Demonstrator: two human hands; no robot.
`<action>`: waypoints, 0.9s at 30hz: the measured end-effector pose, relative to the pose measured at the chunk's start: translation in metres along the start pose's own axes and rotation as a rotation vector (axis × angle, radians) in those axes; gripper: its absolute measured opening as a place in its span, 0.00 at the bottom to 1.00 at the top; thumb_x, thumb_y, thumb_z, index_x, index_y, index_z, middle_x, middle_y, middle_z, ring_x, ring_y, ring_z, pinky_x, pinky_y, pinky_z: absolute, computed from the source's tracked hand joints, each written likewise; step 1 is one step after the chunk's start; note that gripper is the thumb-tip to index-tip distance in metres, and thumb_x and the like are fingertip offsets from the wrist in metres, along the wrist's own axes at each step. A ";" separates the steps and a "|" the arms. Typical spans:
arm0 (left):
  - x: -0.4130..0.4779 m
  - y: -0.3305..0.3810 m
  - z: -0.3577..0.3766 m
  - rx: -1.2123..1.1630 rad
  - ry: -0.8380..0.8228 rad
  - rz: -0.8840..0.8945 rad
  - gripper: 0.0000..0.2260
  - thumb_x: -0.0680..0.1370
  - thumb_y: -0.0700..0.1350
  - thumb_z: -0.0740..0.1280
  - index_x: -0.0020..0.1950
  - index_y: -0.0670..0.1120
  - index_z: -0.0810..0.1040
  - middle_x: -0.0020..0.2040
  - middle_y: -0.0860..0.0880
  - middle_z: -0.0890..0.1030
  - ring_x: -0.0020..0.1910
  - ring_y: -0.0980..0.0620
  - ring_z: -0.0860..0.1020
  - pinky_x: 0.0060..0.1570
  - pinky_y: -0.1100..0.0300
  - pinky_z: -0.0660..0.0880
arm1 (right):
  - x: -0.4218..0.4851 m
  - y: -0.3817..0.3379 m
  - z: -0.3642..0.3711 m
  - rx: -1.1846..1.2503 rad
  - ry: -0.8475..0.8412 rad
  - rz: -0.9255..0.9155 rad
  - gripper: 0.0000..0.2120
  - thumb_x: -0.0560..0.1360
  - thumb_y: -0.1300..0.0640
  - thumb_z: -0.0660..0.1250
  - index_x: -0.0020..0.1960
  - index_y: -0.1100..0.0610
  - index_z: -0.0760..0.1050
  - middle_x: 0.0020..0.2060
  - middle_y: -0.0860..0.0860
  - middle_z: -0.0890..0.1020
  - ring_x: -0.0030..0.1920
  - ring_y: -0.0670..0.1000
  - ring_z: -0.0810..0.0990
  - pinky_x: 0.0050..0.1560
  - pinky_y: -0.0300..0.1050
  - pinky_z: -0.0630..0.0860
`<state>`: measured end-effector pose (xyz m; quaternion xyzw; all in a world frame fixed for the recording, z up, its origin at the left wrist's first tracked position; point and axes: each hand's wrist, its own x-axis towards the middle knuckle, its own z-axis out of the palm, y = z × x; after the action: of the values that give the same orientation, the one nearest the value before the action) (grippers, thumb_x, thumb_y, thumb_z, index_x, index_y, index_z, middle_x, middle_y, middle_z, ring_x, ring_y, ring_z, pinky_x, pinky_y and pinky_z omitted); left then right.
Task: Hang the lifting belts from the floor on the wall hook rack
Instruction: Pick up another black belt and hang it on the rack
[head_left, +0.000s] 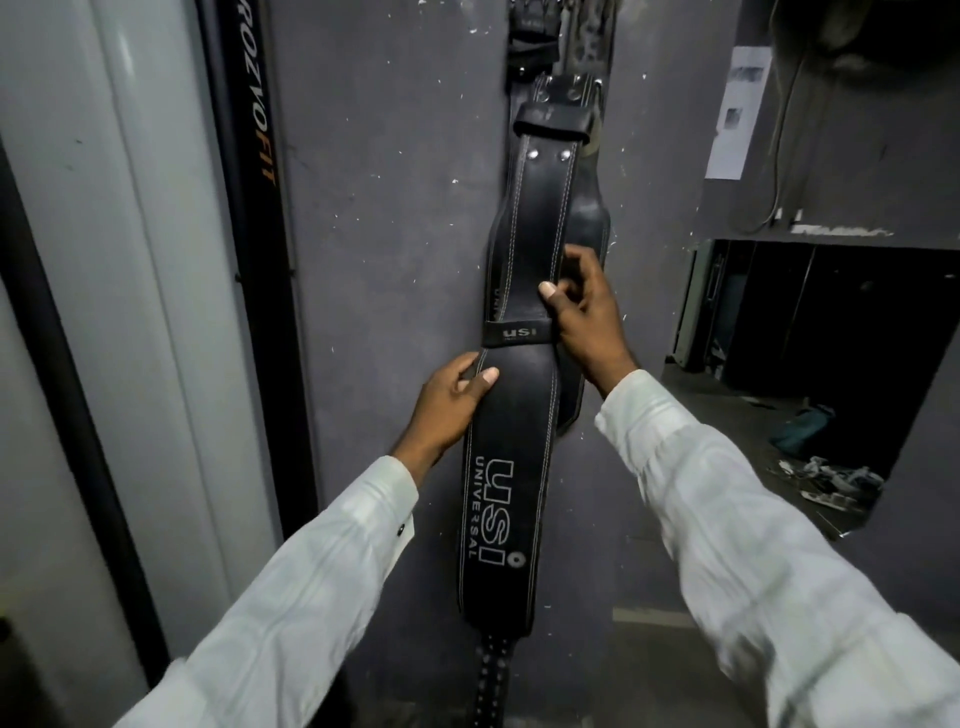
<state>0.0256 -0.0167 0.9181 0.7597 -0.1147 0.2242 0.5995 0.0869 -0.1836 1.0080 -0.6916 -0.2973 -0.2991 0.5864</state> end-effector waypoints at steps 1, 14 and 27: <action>-0.005 -0.004 -0.003 -0.072 -0.066 -0.042 0.12 0.81 0.46 0.65 0.64 0.49 0.77 0.59 0.49 0.84 0.56 0.53 0.83 0.58 0.52 0.80 | -0.001 0.001 0.000 0.008 0.003 0.000 0.18 0.77 0.64 0.67 0.65 0.54 0.71 0.40 0.48 0.71 0.39 0.42 0.69 0.50 0.39 0.72; -0.037 -0.043 -0.008 -0.115 -0.207 -0.163 0.19 0.78 0.40 0.69 0.68 0.48 0.72 0.61 0.51 0.82 0.60 0.52 0.81 0.55 0.61 0.80 | -0.001 -0.015 0.003 0.021 0.015 0.013 0.20 0.78 0.62 0.67 0.69 0.53 0.70 0.46 0.46 0.72 0.44 0.39 0.71 0.51 0.31 0.72; -0.037 -0.057 -0.018 -0.016 -0.193 -0.177 0.16 0.76 0.37 0.71 0.62 0.46 0.77 0.56 0.46 0.84 0.56 0.48 0.84 0.57 0.52 0.80 | 0.001 -0.024 0.003 0.070 0.051 0.006 0.20 0.77 0.64 0.67 0.67 0.56 0.71 0.52 0.50 0.74 0.51 0.47 0.72 0.58 0.48 0.77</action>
<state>0.0145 0.0111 0.8548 0.7802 -0.1061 0.0956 0.6090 0.0694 -0.1775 1.0235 -0.6637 -0.2905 -0.3041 0.6186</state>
